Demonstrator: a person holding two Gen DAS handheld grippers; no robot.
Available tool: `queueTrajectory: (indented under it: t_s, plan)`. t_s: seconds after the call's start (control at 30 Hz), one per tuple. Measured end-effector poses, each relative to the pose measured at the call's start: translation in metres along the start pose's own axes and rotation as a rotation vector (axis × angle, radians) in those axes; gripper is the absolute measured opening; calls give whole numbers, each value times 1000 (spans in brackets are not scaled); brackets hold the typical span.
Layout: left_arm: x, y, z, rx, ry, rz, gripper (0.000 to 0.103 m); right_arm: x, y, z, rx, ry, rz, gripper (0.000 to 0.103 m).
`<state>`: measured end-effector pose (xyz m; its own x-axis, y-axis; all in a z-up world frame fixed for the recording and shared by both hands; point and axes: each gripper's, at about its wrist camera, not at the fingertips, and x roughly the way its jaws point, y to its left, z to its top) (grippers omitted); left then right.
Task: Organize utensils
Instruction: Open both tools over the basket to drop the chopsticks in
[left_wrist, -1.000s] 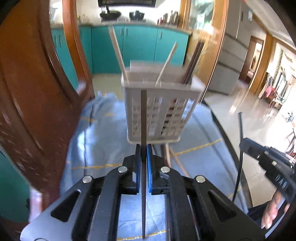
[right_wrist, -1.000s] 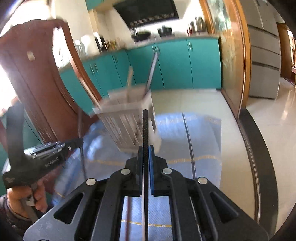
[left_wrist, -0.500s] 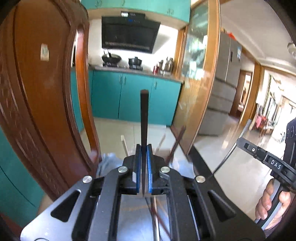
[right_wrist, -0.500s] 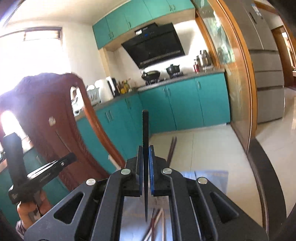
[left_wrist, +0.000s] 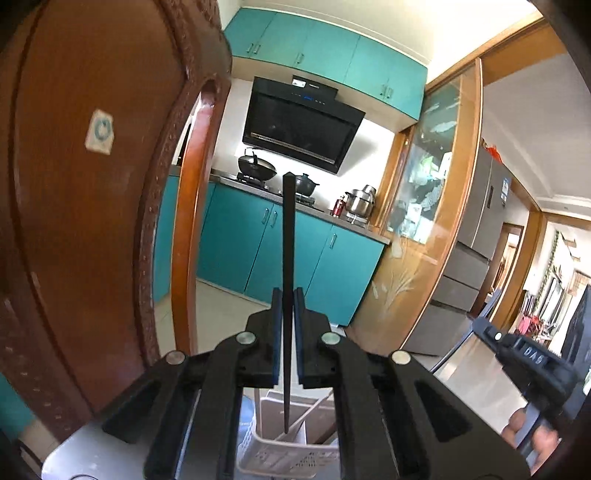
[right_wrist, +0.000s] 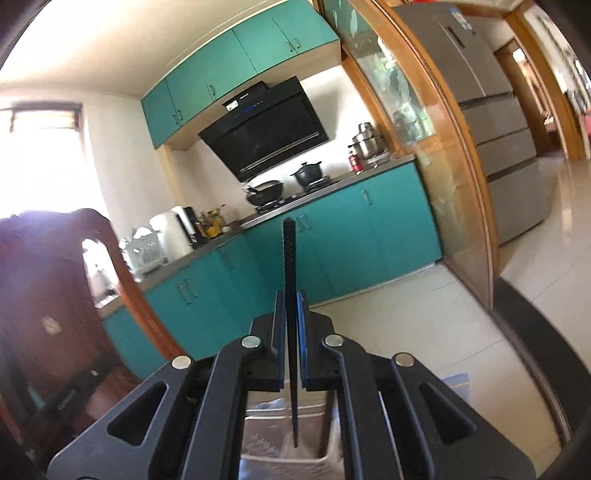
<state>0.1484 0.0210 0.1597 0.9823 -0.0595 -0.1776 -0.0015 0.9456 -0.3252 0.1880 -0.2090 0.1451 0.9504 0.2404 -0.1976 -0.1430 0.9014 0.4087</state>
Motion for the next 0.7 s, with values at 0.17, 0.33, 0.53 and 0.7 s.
queueTrajectory:
  t_s: [0.17, 0.33, 0.53, 0.7]
  plan:
    - [37, -2, -25, 39, 60, 58, 7, 23, -7, -25, -23, 89, -27, 7]
    - [60, -2, -48, 71, 135, 95, 7, 19, -3, -46, -93, 132, -24, 7]
    - [72, -3, -68, 103, 189, 115, 7, 13, 3, -61, -145, 161, -16, 7]
    - [66, -5, -76, 132, 199, 100, 7, 8, 5, -63, -159, 160, 2, 17]
